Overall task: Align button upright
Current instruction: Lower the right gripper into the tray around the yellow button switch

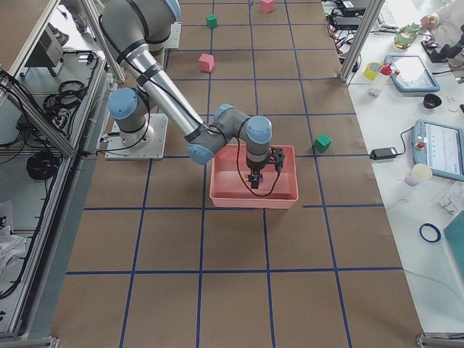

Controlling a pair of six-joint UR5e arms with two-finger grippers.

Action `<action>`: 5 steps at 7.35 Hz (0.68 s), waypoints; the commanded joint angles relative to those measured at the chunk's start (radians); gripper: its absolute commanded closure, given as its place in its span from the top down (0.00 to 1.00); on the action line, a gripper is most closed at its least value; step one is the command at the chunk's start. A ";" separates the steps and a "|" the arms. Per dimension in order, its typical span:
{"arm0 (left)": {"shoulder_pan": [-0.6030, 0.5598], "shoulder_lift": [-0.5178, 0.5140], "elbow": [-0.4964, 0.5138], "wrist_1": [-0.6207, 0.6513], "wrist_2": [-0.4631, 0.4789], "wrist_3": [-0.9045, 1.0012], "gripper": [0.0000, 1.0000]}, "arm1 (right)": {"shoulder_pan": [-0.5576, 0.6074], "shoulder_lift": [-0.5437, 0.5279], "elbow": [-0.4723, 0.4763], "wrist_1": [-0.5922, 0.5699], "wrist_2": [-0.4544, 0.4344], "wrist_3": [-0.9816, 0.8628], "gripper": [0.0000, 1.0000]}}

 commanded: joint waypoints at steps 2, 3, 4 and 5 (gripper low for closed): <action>0.000 0.000 -0.004 0.018 0.002 -0.005 1.00 | 0.000 0.025 -0.009 -0.008 0.000 -0.011 0.99; 0.000 -0.003 -0.007 0.029 0.000 -0.007 1.00 | 0.000 0.028 -0.001 -0.007 0.008 -0.009 0.99; 0.000 -0.003 -0.004 0.029 0.002 -0.008 1.00 | -0.001 0.019 -0.007 0.018 0.040 -0.019 0.99; 0.000 -0.003 -0.005 0.029 0.002 -0.008 1.00 | 0.000 0.023 -0.004 0.015 0.048 -0.037 0.99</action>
